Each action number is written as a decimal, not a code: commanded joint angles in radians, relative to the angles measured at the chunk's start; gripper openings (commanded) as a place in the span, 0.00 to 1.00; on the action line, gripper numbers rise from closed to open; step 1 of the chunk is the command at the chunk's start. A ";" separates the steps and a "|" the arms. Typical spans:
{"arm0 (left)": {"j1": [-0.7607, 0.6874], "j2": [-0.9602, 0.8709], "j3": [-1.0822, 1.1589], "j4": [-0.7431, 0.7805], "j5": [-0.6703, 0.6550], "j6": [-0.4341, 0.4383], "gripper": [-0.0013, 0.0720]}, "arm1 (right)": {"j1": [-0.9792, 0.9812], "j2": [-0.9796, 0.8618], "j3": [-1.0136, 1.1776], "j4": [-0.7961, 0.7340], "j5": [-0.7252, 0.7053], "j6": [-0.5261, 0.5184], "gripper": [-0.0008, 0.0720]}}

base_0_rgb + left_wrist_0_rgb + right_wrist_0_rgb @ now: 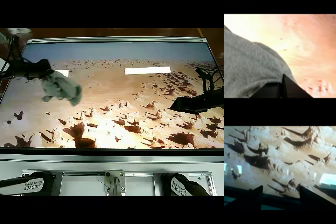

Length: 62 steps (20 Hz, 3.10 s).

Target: Fold the shirts.

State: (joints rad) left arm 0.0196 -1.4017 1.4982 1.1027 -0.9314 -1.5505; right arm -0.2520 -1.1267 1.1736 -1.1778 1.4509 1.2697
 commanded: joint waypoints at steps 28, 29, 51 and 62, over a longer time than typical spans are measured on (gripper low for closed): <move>-0.354 -0.105 -0.352 -0.141 -0.212 -0.130 0.93 | -0.001 -0.236 -0.215 0.208 -0.048 -0.079 0.95; -0.363 -0.105 -0.382 -0.193 -0.128 -0.129 0.93 | 0.000 -0.246 -0.215 0.220 -0.060 -0.078 0.95; -0.423 -0.199 -0.401 -0.504 0.241 0.136 0.06 | 0.245 -0.459 -0.215 0.246 -0.245 0.001 0.12; -0.350 0.276 -0.002 0.038 0.141 0.144 0.06 | 0.222 -0.074 0.246 0.045 -0.027 -0.181 0.10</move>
State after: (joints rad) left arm -0.3370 -1.2701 1.3563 0.9588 -0.7464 -1.4128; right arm -0.0296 -1.3495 1.2568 -1.0336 1.4326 1.0916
